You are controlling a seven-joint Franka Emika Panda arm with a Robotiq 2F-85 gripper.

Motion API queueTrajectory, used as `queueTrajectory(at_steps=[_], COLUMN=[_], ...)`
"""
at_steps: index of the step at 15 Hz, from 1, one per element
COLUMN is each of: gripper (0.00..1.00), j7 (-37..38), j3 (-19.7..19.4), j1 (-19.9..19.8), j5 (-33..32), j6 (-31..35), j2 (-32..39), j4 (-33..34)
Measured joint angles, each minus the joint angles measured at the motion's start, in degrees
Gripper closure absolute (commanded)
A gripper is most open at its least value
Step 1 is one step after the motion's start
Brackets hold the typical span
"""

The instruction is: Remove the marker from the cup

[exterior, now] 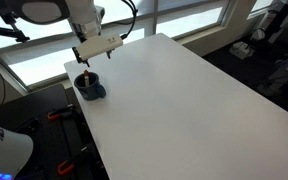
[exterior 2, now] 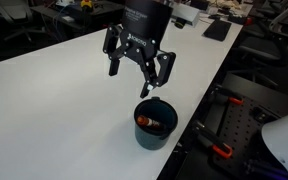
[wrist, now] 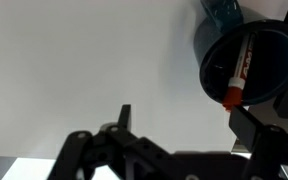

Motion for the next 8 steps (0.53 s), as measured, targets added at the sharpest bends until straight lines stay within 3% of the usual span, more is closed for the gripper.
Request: queueTrajectory(at_steps=[8], gripper=[0.0], j7=[0.67], j3=[1.31], j1=[1.63], j5=[5.55], j6=[0.04], j2=[8.54], j4=[5.68])
